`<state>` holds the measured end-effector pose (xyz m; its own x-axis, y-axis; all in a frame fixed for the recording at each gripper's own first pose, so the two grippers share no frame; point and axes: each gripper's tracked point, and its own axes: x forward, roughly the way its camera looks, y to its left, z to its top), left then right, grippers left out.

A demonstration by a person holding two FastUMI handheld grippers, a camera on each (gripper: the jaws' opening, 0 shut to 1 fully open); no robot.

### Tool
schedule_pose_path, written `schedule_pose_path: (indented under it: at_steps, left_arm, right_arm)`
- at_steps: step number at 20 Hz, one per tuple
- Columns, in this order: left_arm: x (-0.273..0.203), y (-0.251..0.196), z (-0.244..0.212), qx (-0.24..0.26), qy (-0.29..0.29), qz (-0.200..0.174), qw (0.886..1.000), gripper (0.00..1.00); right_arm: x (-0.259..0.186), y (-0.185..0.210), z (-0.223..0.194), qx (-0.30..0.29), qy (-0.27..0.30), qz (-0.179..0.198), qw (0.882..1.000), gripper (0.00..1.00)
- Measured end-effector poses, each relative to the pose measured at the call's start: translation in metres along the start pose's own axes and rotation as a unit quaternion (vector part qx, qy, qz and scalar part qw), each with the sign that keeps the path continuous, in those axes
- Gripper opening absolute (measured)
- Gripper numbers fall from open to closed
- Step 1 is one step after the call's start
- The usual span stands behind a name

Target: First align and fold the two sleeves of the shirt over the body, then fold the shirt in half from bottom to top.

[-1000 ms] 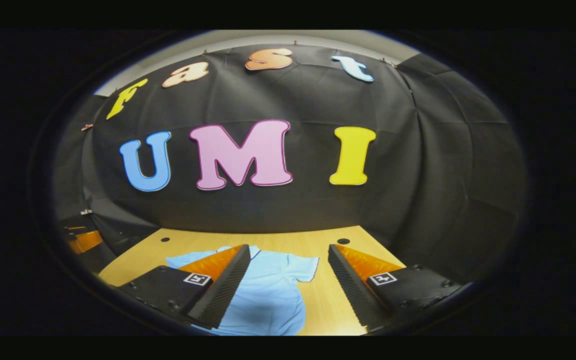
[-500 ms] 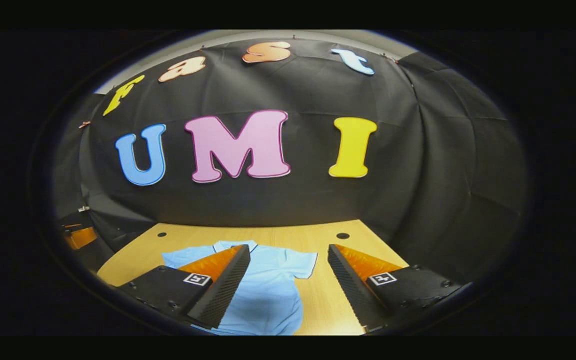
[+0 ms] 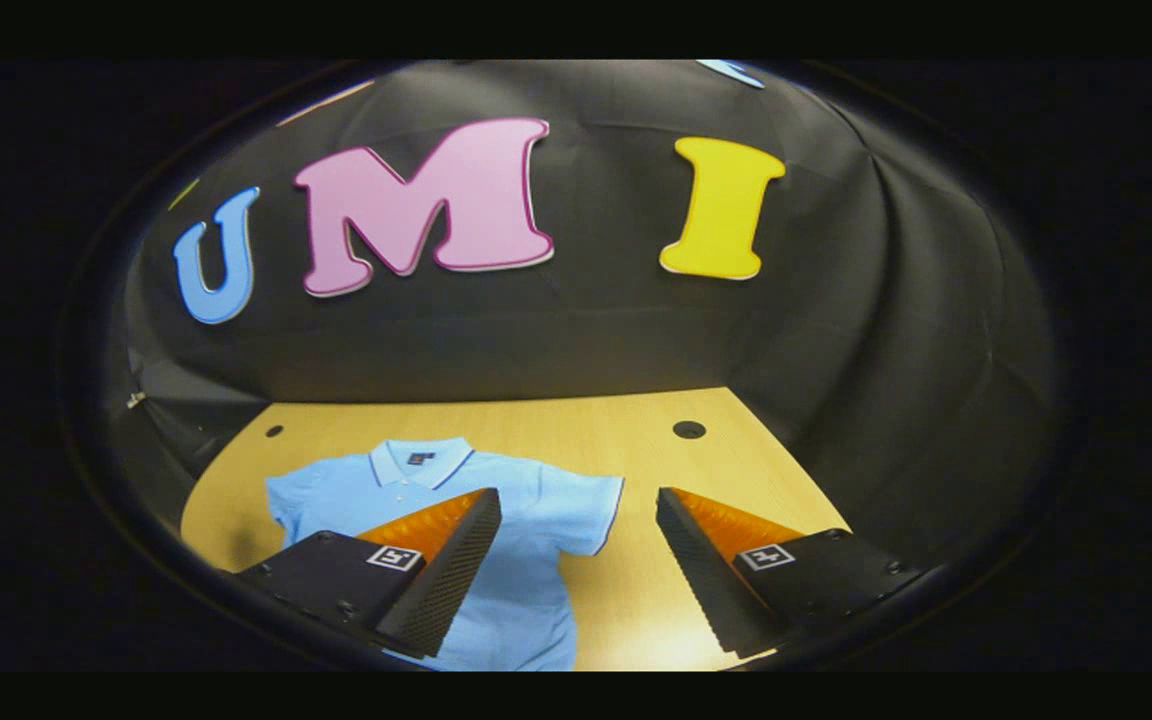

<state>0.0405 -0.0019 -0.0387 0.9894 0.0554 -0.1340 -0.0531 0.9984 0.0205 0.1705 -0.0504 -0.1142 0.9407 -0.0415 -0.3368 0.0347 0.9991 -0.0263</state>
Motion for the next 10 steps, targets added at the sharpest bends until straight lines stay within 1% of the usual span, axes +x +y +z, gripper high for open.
schedule_pose_path:
  at_steps: [2, 4, 10]
  left_arm:
    - [0.011, -0.005, -0.006, 0.002, 0.013, 0.003, 1.0, 0.98]
    - [0.024, -0.014, -0.013, -0.009, 0.028, 0.002, 1.0, 0.98]
    - [0.059, -0.03, -0.015, -0.002, 0.035, 0.005, 0.999, 0.98]
  right_arm:
    - [0.041, -0.002, -0.013, 0.005, 0.025, -0.004, 1.0, 0.98]
    - [0.075, -0.003, -0.026, 0.004, 0.046, -0.007, 0.999, 0.98]
    - [0.165, 0.006, -0.073, 0.003, 0.094, -0.009, 0.996, 0.99]
